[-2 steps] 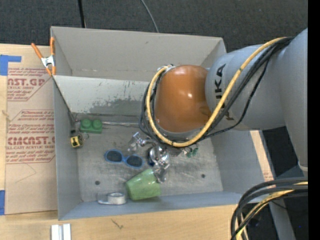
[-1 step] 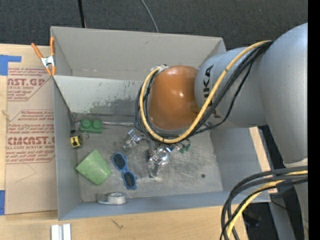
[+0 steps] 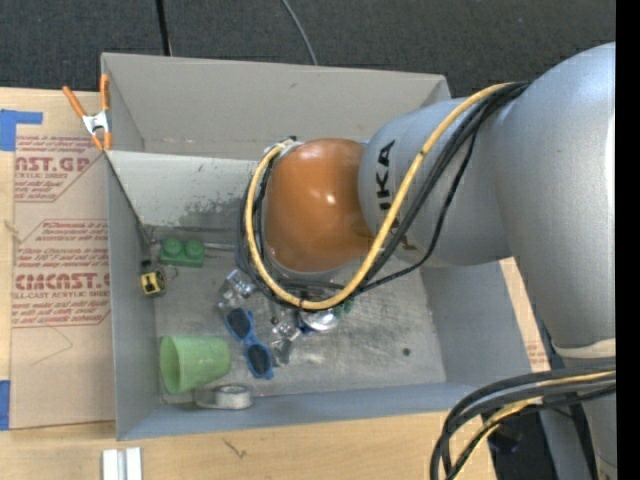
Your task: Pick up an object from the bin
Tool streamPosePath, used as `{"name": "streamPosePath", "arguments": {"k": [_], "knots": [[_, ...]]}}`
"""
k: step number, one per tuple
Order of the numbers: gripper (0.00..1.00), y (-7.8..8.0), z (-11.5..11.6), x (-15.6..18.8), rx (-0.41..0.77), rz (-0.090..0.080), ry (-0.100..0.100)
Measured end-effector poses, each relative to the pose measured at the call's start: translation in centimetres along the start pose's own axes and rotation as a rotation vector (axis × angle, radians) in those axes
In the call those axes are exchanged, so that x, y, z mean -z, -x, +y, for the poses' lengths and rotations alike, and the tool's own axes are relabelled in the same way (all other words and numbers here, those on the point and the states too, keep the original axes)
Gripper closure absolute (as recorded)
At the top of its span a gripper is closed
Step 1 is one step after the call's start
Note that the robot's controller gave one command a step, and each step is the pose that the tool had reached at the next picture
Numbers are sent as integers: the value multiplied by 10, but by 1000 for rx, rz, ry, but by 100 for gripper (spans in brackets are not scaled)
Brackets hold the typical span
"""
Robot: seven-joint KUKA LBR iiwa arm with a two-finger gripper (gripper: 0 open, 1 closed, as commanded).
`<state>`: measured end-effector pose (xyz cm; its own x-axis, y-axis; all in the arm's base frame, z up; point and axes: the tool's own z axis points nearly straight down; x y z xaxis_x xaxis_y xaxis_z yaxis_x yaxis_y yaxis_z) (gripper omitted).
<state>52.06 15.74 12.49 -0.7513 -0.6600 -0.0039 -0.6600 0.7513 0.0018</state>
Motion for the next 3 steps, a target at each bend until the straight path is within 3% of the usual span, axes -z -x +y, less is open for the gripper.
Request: {"name": "streamPosePath", "arguments": {"k": [1,2,3], "knots": [[0,14,-28,-40,344,3,0],[100,18,-26,-36,343,-6,-1],[100,5,-33,124,350,-5,-7]]}}
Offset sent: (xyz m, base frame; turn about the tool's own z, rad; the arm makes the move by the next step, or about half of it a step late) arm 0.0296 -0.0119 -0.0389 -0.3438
